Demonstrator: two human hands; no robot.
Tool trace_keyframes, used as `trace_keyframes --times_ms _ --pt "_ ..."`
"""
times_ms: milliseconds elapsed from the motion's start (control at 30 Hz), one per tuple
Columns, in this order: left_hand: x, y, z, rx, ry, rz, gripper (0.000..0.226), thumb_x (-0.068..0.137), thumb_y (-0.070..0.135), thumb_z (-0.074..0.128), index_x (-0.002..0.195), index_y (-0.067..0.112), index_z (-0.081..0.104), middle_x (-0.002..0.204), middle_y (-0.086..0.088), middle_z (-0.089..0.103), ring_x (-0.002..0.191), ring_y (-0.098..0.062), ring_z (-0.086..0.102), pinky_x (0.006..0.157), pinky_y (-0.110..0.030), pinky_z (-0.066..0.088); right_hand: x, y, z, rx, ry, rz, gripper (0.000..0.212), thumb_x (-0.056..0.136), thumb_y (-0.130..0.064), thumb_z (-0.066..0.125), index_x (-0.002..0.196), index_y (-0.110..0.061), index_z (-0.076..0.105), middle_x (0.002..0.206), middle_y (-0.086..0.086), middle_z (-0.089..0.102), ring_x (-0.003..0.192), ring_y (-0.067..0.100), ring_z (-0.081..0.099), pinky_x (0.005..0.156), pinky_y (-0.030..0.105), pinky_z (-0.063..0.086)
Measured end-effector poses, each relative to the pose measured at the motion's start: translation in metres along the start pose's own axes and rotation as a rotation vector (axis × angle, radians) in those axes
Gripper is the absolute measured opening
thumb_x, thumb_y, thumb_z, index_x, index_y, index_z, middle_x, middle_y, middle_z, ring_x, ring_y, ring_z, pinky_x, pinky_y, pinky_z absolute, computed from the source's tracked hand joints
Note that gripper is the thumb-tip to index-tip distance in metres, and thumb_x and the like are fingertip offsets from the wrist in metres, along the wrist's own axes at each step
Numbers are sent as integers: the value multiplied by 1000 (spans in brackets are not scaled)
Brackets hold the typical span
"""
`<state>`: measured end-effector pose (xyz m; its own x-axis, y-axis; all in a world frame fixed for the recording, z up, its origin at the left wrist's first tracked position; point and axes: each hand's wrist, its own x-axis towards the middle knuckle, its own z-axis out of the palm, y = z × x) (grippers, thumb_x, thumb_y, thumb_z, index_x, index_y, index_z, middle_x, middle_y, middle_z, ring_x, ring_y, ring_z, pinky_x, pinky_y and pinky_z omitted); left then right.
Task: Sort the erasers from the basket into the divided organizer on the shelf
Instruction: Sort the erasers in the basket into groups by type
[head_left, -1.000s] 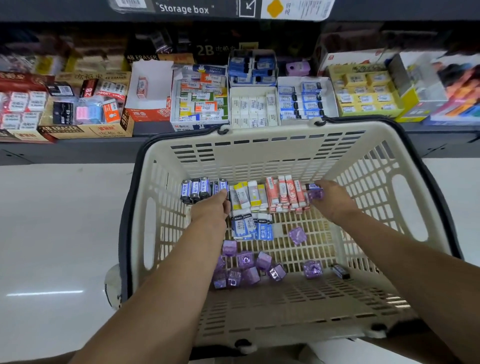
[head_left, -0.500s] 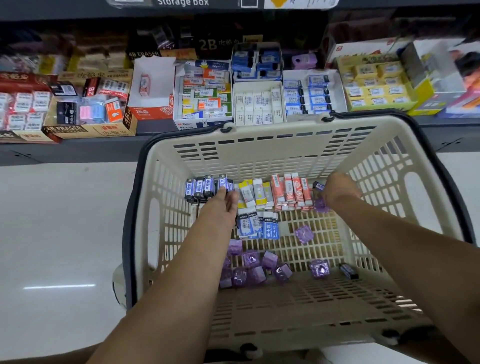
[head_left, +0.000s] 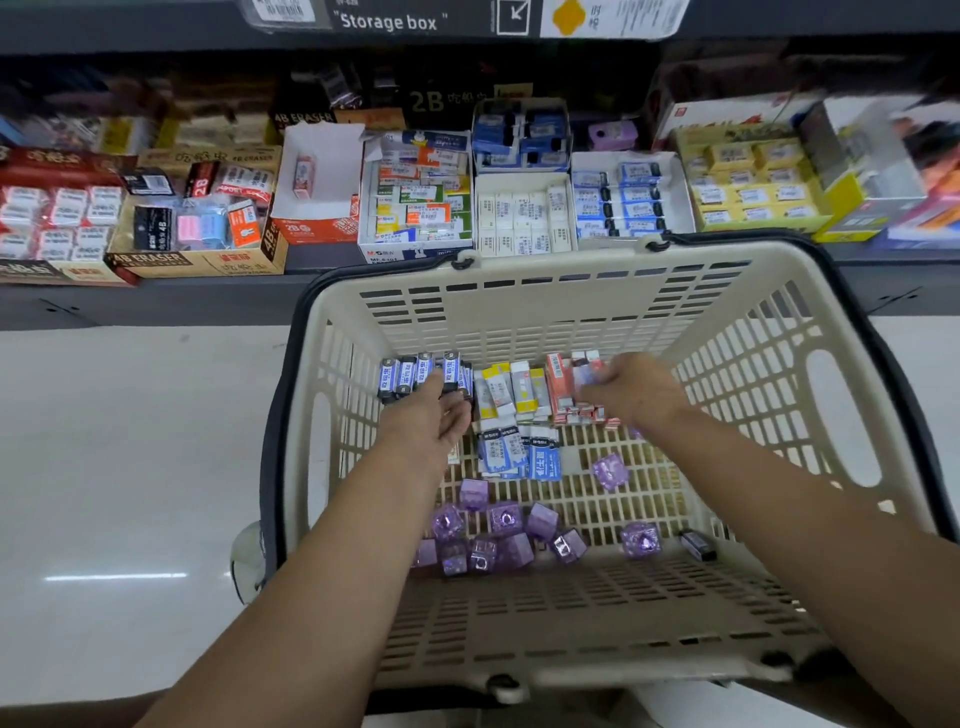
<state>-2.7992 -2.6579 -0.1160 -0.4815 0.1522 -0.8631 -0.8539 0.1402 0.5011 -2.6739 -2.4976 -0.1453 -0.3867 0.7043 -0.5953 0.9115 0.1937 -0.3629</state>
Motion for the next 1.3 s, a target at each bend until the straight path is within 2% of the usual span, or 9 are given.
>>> trace_keyframes --times_ms 167,267,333,500,633,900,1000,1133,1300 --pt "-44 33 -16 647 41 924 4 93 24 60 93 20 61 91 5 66 84 -8 61 77 -18 49 -25 -63 46 523 -262 -73 16 83 -17 73 79 -5 63 65 9 64 52 14 60 56 26 56" --pt "-49 55 -42 811 345 1287 15 92 26 60 105 19 63 104 0 62 99 -16 53 84 -23 38 -20 -91 71 559 -217 -69 23 82 -20 73 67 -7 61 68 15 67 57 22 66 67 38 59" --pt "-37 64 -62 971 500 1216 32 92 32 58 120 17 60 119 -9 56 113 -28 47 93 -32 33 -16 -102 81 566 -165 -51 31 82 -22 72 58 -9 58 77 22 71 71 32 71 76 47 58" --pt "-18 63 -85 995 182 755 46 96 48 44 134 21 46 120 -3 60 112 -27 55 85 -34 40 -8 -105 88 578 -57 -79 34 81 -19 72 56 -15 50 84 24 71 79 36 69 79 51 55" --pt "-20 64 -81 982 202 792 42 97 47 43 124 15 50 109 -4 61 100 -24 55 80 -29 36 4 -98 91 533 -59 -70 34 78 -12 72 57 -15 45 79 25 66 75 32 66 79 57 54" --pt "-19 64 -83 928 199 781 42 96 48 44 116 13 54 98 0 59 92 -22 54 77 -29 37 -9 -86 57 463 -199 -250 18 90 -11 60 72 -10 65 77 10 64 75 23 63 85 43 56" --pt "-19 64 -82 936 195 785 45 96 49 43 117 11 55 100 -2 60 92 -23 56 77 -31 40 -28 -51 36 174 -437 -356 18 92 -19 60 105 -8 67 96 0 62 87 15 62 86 30 53" --pt "-16 63 -85 910 177 781 47 94 54 44 115 13 56 104 -5 63 97 -27 59 88 -43 49 -37 4 30 -440 -687 -290 25 92 -27 60 107 -9 67 109 1 67 94 15 62 89 28 50" --pt "-18 63 -85 897 175 772 48 94 56 43 115 15 56 106 -6 63 99 -27 60 90 -47 49 4 50 0 -811 -128 -59 42 91 -30 56 126 -8 48 125 10 54 110 26 58 83 34 48"
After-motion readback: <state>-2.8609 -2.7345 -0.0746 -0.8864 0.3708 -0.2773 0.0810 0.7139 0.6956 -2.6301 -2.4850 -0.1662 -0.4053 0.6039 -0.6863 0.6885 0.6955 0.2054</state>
